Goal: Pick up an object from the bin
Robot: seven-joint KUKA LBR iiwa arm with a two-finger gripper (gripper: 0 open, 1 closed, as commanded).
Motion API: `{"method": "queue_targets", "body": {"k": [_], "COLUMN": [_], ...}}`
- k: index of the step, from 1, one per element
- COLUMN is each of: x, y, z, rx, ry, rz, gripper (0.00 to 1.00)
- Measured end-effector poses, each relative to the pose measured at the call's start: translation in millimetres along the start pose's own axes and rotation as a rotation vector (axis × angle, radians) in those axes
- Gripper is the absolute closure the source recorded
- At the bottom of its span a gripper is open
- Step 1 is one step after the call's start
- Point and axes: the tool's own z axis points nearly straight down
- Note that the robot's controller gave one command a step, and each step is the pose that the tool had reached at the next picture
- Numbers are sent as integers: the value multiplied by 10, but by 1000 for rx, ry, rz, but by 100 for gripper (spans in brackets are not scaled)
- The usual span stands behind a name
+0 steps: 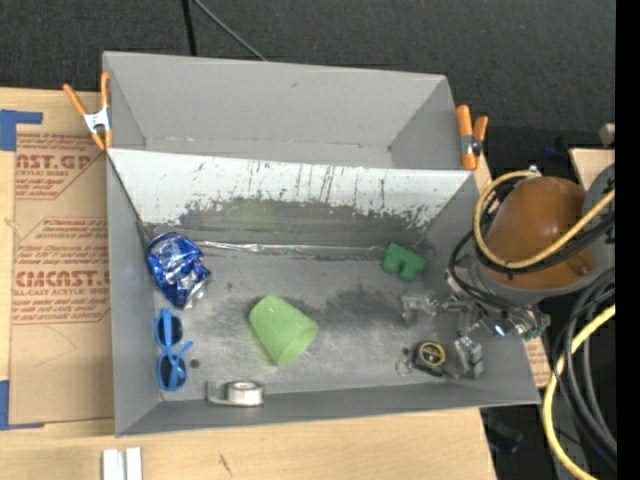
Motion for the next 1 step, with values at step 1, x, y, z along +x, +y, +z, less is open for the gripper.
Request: {"method": "queue_targets", "body": {"k": [1], "x": [39], "y": [223], "z": [-11], "rx": [12], "ry": [-6], "rz": [12], "gripper": [0]}}
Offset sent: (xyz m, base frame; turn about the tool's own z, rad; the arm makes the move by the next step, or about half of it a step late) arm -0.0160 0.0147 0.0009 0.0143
